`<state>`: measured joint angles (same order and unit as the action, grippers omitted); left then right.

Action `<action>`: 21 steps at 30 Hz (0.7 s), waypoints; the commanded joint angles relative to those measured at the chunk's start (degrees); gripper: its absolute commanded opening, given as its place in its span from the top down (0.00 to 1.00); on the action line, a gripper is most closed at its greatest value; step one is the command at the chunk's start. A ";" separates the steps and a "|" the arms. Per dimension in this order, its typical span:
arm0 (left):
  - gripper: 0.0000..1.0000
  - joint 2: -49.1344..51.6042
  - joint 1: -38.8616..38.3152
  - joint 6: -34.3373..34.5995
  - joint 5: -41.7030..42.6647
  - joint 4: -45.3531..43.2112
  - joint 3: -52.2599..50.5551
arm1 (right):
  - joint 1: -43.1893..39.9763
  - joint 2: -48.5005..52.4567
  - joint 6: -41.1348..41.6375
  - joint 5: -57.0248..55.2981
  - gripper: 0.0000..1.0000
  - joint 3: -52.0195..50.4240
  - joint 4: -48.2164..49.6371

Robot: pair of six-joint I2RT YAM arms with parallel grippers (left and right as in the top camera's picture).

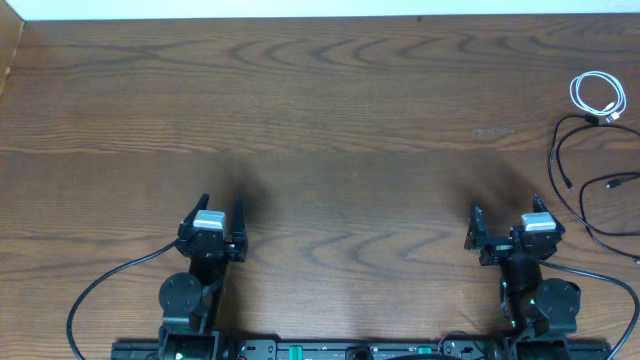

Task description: Untangle cables

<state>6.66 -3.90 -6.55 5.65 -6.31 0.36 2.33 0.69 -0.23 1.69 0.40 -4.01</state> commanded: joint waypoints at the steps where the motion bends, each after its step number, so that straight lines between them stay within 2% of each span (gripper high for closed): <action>1: 0.43 -2.58 0.24 -1.86 -0.35 3.85 -0.13 | 0.35 -0.26 0.83 0.37 0.01 -0.09 -0.17; 4: 0.43 -5.31 0.24 -1.88 -0.37 10.03 -0.13 | 0.35 -0.26 0.81 0.37 0.01 -0.09 -0.20; 21: 0.43 -6.32 0.24 -1.77 -0.52 9.99 -0.13 | 0.35 -0.26 0.83 0.37 0.01 -0.09 -0.20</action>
<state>0.62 -3.88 -7.57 4.51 1.21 0.84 2.33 0.69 -0.23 1.69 0.40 -4.03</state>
